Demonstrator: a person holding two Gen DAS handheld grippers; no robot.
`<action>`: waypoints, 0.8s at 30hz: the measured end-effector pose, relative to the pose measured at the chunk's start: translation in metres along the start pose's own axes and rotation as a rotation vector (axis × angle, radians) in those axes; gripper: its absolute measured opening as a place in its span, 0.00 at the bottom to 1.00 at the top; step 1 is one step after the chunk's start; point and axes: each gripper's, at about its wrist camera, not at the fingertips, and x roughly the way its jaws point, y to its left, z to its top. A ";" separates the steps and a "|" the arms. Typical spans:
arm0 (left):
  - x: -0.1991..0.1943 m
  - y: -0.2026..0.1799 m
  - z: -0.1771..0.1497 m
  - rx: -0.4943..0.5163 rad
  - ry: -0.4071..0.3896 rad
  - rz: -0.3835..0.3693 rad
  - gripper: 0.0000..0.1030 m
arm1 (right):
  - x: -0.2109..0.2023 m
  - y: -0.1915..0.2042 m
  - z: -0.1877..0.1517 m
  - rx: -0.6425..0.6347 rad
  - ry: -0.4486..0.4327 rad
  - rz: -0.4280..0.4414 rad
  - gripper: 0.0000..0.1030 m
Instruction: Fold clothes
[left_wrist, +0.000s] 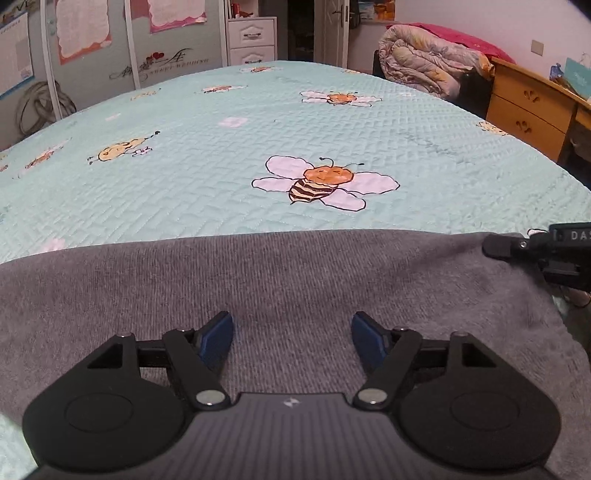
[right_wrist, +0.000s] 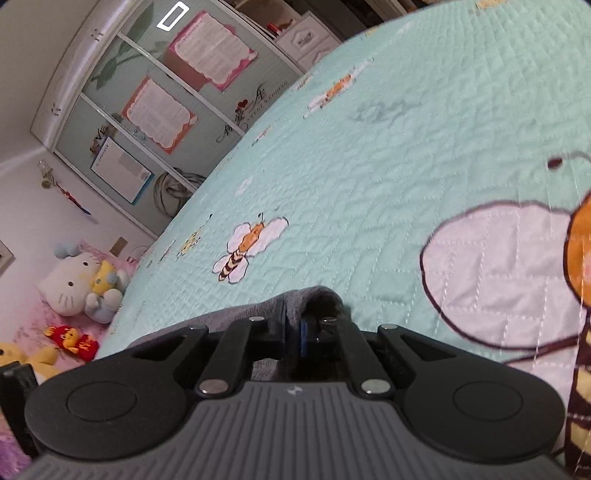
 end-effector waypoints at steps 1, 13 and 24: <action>0.001 0.001 0.001 0.005 -0.001 0.002 0.72 | -0.002 0.000 0.001 0.019 0.006 0.013 0.12; 0.035 0.006 0.025 0.086 -0.027 0.085 0.66 | -0.013 0.015 -0.012 -0.070 0.024 -0.018 0.03; 0.042 0.003 0.027 0.096 -0.077 0.161 0.68 | -0.049 0.006 -0.020 0.079 0.077 0.148 0.25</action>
